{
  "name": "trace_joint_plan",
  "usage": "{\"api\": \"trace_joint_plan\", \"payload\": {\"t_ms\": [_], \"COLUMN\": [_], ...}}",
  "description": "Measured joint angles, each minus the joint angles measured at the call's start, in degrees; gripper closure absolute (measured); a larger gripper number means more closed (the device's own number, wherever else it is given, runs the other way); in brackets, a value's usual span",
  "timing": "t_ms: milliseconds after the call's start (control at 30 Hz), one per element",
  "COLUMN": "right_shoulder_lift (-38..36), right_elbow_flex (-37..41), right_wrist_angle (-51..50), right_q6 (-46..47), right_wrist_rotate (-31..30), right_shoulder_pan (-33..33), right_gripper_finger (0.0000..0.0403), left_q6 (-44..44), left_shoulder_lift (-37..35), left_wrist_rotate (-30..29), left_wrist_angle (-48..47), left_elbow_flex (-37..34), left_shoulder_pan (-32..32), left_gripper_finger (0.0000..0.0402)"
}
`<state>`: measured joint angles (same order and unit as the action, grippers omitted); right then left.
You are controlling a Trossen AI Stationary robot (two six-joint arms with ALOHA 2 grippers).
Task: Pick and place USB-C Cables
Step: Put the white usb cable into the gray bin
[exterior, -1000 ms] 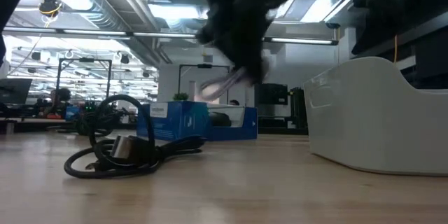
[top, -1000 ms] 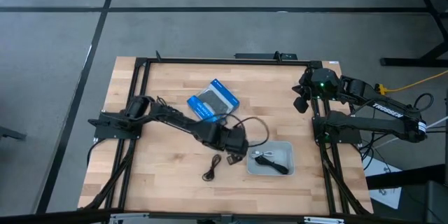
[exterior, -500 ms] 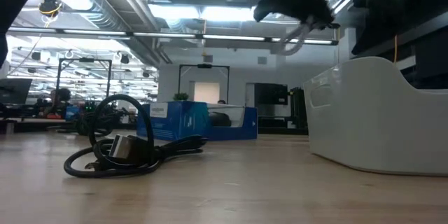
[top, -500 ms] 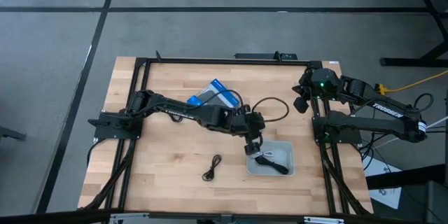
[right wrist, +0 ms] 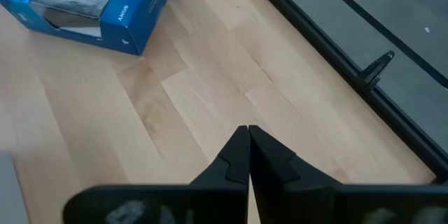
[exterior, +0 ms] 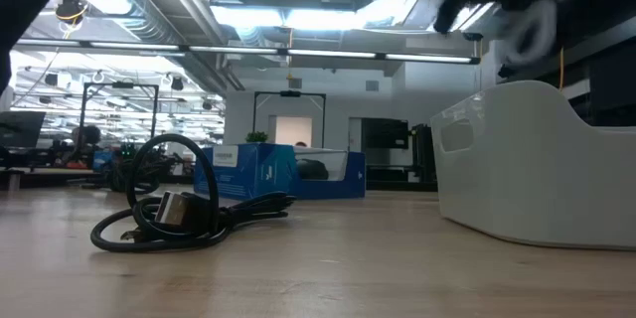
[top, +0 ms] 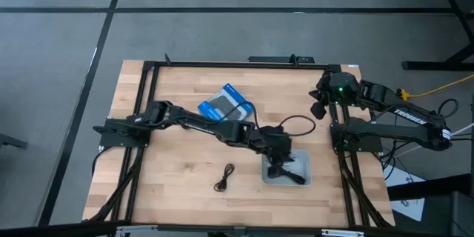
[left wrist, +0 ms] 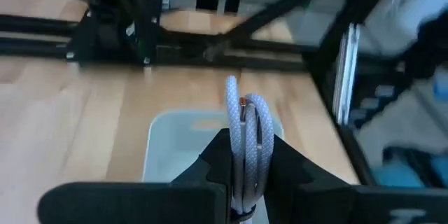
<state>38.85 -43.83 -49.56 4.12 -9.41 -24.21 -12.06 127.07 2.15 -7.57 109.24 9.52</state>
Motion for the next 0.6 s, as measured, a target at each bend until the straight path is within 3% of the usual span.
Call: {"api": "trace_joint_plan", "payload": {"t_ms": [300, 467, 600], "right_shoulder_lift": [0.00, -0.02, -0.02], "right_elbow_flex": [0.00, 0.00, 0.00], "right_wrist_angle": [-0.02, -0.08, -0.09], "right_q6": [-0.09, -0.09, -0.11], "right_wrist_rotate": [0.00, 0.00, 0.00], "right_shoulder_pan": [0.00, 0.00, 0.00], "right_gripper_finger": [0.0395, 0.0395, 0.0395], "left_q6": [-3.25, -5.72, -5.78], "left_shoulder_lift": [3.93, 4.07, 4.04], "left_wrist_rotate": [6.22, 5.42, 4.63], "left_wrist_angle": [1.66, 0.91, 0.74], "left_elbow_flex": [-0.15, -0.31, -0.31], "left_shoulder_pan": [0.28, 0.08, 0.15], "left_gripper_finger": [0.0362, 0.0298, 0.0275]}}
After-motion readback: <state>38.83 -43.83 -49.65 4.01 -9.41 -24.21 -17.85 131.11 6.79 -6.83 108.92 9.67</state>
